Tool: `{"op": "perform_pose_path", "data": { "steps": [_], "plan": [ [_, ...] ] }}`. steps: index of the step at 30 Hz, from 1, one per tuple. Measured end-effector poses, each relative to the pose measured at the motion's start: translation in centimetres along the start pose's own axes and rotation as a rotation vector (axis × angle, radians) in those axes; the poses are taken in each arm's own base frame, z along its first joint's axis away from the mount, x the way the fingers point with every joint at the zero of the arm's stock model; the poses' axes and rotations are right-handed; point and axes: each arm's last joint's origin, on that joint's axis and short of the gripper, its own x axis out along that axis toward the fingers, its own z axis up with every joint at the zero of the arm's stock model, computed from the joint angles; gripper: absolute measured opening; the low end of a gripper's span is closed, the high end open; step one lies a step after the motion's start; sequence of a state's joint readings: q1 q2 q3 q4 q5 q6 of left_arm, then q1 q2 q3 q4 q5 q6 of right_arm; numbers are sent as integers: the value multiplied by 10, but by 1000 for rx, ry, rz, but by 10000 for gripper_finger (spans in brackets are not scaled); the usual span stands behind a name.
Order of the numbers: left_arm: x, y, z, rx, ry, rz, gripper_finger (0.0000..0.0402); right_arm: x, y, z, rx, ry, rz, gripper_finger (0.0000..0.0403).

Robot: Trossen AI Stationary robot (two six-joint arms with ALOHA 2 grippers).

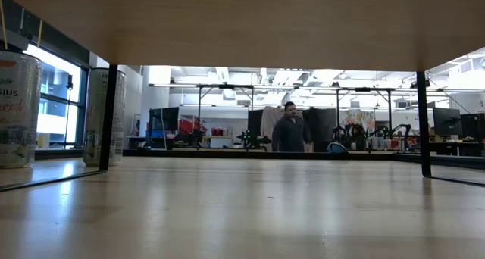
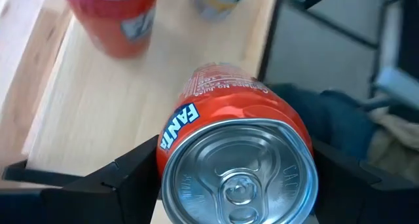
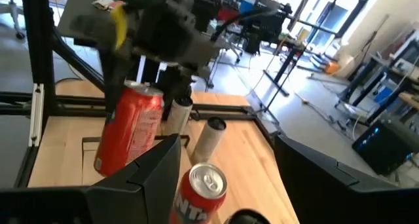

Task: Place canned beverage on shelf
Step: Put the red soda can on the shelf

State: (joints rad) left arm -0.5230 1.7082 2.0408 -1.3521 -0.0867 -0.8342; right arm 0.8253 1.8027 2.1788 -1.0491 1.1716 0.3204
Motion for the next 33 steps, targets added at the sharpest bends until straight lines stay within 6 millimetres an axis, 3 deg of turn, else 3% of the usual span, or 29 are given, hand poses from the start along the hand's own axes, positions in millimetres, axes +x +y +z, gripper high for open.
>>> {"op": "perform_pose_path", "data": {
  "steps": [8, 25, 33],
  "plan": [
    [33, -5, -1, 20, 74, 97, 291, -2, 1, -4, 33, 25, 31, 231],
    [45, 8, -2, -90, 162, 246, 292, 1, 7, -7, 29, 37, 39, 231],
    [49, 7, -2, -48, 140, 279, 292, 1, 7, -7, 29, 37, 39, 231]
  ]
}}
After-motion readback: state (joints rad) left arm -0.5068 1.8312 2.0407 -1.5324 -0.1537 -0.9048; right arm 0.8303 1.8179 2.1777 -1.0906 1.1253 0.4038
